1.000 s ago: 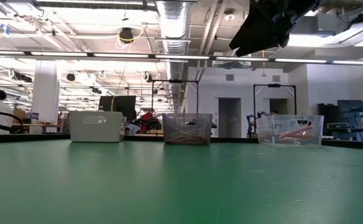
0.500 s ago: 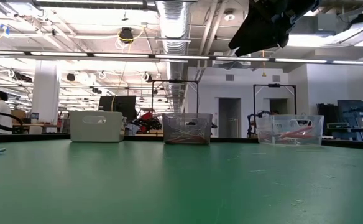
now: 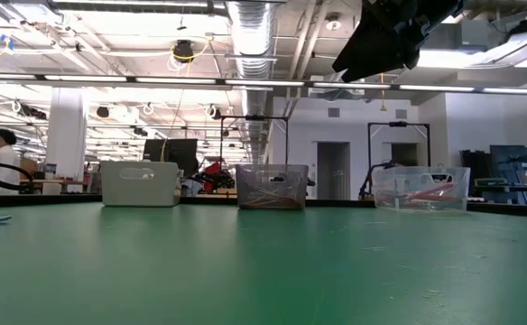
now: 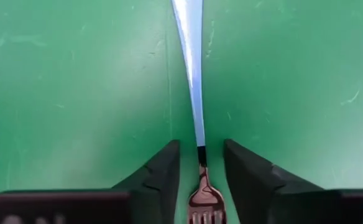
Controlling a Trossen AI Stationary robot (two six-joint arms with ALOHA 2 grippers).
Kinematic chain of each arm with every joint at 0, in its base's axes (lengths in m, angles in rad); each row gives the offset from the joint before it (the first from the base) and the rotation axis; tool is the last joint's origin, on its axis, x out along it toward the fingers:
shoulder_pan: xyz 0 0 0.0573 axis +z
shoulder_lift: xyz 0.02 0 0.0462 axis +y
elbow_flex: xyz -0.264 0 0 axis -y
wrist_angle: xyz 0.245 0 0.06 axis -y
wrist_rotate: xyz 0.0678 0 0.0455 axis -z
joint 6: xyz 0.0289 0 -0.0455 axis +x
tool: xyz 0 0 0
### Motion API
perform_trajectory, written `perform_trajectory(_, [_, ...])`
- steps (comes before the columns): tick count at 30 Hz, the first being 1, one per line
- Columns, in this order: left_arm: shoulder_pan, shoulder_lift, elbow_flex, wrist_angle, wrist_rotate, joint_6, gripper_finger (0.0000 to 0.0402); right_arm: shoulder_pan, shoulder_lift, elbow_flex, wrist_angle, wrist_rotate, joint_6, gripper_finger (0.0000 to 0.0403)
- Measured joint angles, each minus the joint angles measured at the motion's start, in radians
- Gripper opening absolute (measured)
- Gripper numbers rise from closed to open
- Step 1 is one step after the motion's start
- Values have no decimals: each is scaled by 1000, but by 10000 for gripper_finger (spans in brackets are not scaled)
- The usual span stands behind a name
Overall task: Sort silverware by color (type)
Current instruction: Put the blue fork into the white bin
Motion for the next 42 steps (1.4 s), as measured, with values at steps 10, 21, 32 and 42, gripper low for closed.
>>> perform_trajectory(10, [193, -44, -10, -123, -82, 308, 7, 0, 0, 0, 51, 0, -6, 239])
perform_trajectory(21, [887, -713, -10, -334, -626, 728, 2, -1, 0, 0, 60, -3, -6, 239])
perform_trajectory(32, [1470, -867, -74, 247, -258, 1287, 2, -46, 0, 0, 68, -7, 0, 239])
perform_trajectory(42, [1637, -568, -123, 409, -208, 1260, 15, -36, 0, 0, 64, -32, 1, 239])
